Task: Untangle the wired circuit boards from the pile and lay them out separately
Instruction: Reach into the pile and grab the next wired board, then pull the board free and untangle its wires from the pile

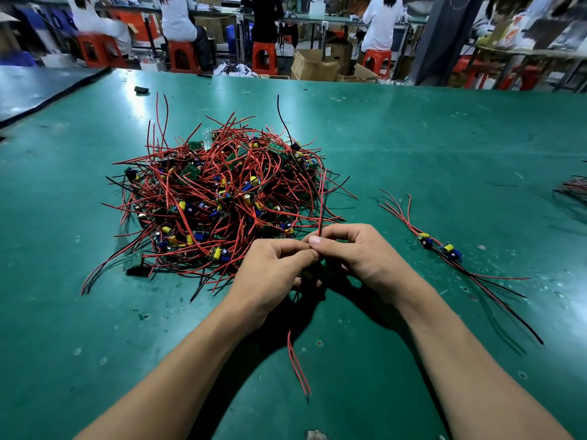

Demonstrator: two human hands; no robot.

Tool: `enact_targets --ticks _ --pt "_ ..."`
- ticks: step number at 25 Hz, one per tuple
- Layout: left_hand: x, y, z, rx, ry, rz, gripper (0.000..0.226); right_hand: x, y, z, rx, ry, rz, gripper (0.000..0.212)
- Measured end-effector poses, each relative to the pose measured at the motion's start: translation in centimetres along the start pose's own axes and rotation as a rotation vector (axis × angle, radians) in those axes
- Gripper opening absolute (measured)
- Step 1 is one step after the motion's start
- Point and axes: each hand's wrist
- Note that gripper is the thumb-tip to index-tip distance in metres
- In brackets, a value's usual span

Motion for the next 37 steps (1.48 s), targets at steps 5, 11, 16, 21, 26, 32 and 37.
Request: enact_targets --ticks 5,11,16,21,26,32,37 --pt "0.2 0.4 -0.4 0.035 -0.125 -0.035 0.011 -0.6 0.3 0.0 0.115 -0.133 -0.151 0.025" --pt "0.4 0.5 -0.7 0.060 -0.153 -0.023 0.013 -0.8 1.1 -0.4 0.157 -0.149 -0.376 0.022" --pt "0.2 0.5 -0.9 0.082 -0.137 0.008 0.012 -0.2 1.4 -0.5 0.172 -0.188 -0.546 0.014" --pt "0.2 0.2 -0.9 0.114 -0.088 0.050 0.008 0.5 1.4 -0.5 0.223 -0.276 -0.741 0.005" --pt "0.3 0.3 -1.0 0.123 -0.052 0.067 0.009 1.1 1.7 -1.0 0.221 -0.163 -0.789 0.008" --pt "0.5 0.4 -1.2 0.115 -0.060 0.058 0.010 0.9 2.1 -0.1 0.198 0.451 -0.767 0.020" --pt "0.3 0.1 -1.3 0.117 -0.018 0.111 0.009 1.2 1.6 0.5 0.185 0.677 -0.689 0.025"
Point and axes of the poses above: each hand's wrist, its own y-axis towards the middle knuckle, its own x-axis out of the back of the hand, z = x × y, and after that the axes turned 13 degrees about z, right-handed
